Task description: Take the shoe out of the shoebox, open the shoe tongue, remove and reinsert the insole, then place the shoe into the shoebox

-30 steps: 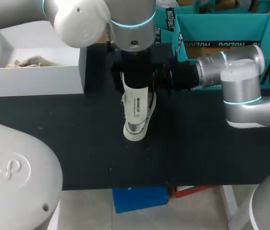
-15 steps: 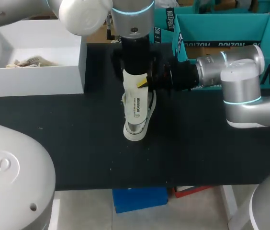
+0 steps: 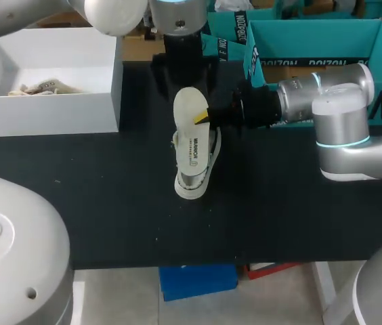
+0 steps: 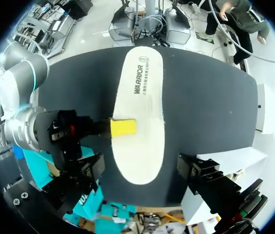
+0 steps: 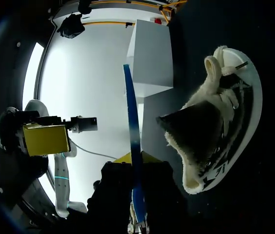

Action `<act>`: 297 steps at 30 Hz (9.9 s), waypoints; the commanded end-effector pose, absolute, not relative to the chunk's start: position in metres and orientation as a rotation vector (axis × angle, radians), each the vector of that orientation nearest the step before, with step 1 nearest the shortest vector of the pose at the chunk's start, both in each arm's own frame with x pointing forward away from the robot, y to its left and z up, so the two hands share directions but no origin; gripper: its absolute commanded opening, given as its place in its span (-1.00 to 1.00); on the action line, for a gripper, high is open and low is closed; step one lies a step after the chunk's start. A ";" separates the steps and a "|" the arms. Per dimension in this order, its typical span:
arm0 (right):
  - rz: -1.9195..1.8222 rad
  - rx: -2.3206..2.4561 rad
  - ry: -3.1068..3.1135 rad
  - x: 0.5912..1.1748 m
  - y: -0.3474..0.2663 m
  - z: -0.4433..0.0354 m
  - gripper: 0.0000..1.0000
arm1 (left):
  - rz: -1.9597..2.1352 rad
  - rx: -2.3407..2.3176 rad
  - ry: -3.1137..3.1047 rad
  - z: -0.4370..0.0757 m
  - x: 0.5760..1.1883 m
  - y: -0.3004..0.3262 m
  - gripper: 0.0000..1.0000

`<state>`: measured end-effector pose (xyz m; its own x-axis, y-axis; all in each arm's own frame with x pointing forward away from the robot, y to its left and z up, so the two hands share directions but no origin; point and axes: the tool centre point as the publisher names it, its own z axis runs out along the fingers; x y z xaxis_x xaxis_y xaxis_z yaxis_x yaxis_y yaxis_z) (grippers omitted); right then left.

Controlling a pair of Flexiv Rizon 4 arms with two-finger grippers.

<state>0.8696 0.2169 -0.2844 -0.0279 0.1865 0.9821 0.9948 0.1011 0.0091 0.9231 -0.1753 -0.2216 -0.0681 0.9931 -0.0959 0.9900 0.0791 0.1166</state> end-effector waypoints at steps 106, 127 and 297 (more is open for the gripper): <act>-1.054 -1.262 -1.406 0.870 0.218 -0.285 -1.00 | -1.033 1.897 1.307 -0.224 0.833 -0.152 1.00; -1.054 -1.262 -1.406 0.870 0.218 -0.285 -1.00 | -0.988 1.309 1.248 -0.268 0.809 -0.105 1.00; -1.150 -1.928 -1.284 0.727 0.133 -0.228 1.00 | -0.961 1.261 1.626 -0.303 0.739 -0.086 -1.00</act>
